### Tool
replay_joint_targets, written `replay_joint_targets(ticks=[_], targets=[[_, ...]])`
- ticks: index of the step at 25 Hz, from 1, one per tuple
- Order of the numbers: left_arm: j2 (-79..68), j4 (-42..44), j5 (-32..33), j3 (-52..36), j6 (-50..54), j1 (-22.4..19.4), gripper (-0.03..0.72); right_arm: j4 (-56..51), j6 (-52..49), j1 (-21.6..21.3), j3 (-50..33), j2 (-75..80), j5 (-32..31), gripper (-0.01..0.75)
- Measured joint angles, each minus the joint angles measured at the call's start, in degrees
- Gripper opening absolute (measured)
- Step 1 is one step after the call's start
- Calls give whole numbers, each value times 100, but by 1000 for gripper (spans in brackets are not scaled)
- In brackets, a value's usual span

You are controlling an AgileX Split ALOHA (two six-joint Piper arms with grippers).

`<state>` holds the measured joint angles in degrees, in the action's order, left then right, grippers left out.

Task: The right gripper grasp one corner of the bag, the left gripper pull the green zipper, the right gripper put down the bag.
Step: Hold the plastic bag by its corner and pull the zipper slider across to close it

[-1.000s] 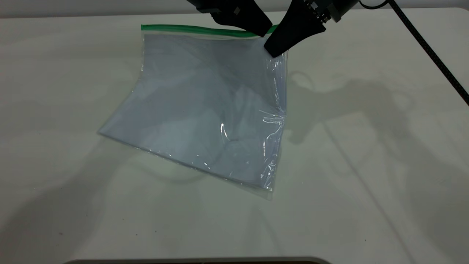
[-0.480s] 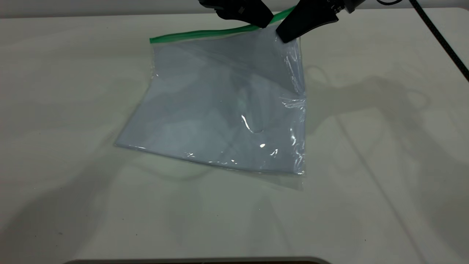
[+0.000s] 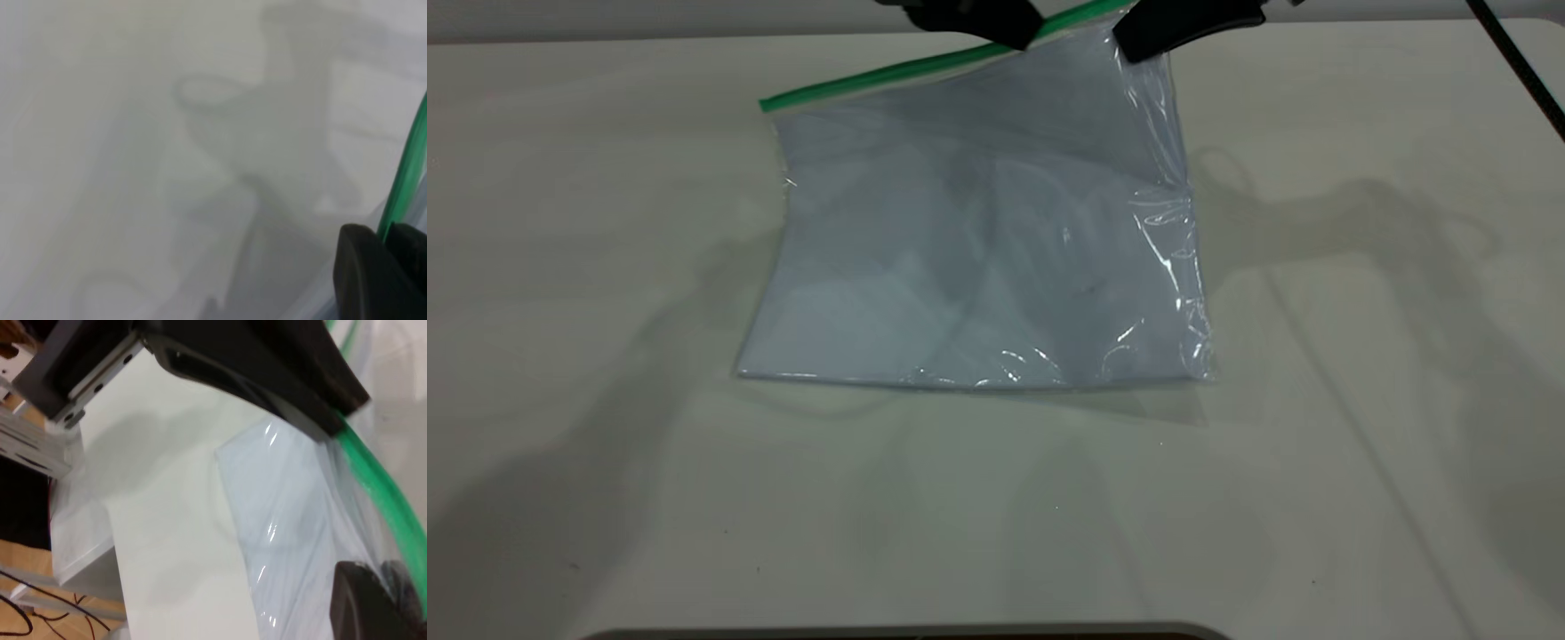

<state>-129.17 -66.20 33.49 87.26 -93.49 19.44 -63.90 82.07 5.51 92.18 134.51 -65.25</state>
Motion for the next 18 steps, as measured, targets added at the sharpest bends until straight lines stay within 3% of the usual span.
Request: replay_joint_targets(ticks=[18], targets=[[-30, 551, -65, -18, -130, -905, 69, 130, 18, -450, 66, -11, -25, 33]])
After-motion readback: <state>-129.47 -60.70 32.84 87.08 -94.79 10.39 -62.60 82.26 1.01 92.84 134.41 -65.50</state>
